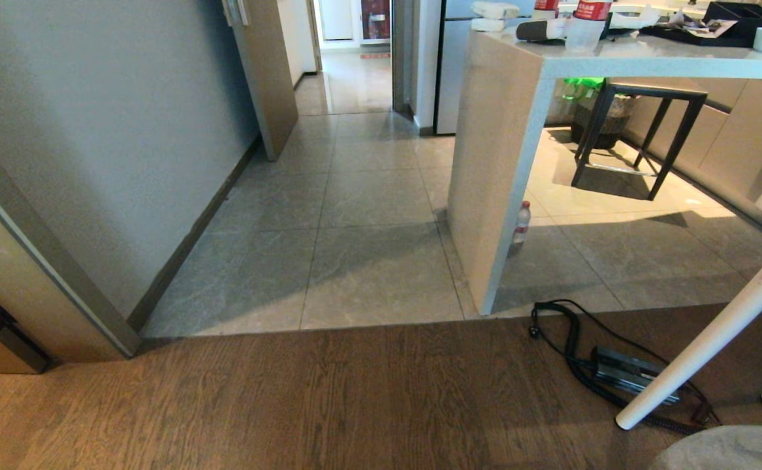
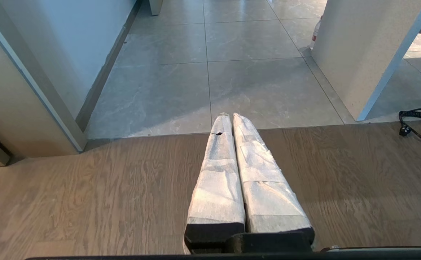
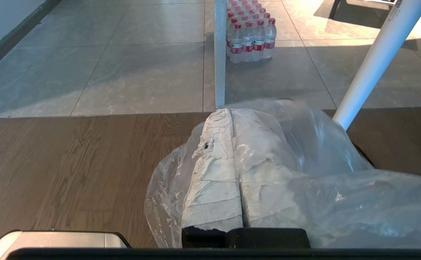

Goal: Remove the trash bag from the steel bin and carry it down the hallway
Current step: Put the trash bag at the door

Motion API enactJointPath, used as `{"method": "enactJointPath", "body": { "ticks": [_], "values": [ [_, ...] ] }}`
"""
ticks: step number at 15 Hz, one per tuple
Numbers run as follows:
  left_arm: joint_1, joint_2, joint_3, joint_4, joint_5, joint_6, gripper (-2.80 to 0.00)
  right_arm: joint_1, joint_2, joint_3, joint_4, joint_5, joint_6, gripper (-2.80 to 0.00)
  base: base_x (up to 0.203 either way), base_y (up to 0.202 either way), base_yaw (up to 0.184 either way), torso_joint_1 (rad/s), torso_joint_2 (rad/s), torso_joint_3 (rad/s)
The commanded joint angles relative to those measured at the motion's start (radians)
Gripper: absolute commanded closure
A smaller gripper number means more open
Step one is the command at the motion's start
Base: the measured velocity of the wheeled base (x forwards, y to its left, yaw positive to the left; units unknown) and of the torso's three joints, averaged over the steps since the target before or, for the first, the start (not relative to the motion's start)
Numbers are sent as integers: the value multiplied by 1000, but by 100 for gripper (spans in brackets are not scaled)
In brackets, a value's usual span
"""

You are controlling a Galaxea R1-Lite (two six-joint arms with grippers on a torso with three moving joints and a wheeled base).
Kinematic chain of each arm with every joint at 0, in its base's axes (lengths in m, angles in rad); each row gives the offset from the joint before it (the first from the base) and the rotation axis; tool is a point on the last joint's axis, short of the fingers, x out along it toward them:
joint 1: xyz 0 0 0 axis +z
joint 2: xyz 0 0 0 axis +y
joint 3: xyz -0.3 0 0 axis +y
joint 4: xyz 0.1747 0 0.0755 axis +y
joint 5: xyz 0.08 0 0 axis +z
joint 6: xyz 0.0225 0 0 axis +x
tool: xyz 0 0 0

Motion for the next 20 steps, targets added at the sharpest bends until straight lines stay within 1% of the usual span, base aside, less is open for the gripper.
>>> {"method": "enactJointPath", "body": {
  "ticks": [1, 6, 20],
  "values": [
    [0, 0, 12, -1, 0, 0, 0, 0, 1, 0, 0, 1, 0, 0, 0, 0, 0, 0, 0, 0],
    [0, 0, 12, -1, 0, 9, 0, 0, 1, 0, 0, 1, 0, 0, 0, 0, 0, 0, 0, 0],
    [0, 0, 11, -1, 0, 1, 0, 0, 1, 0, 0, -1, 0, 0, 0, 8, 0, 1, 0, 0]
  ]
}}
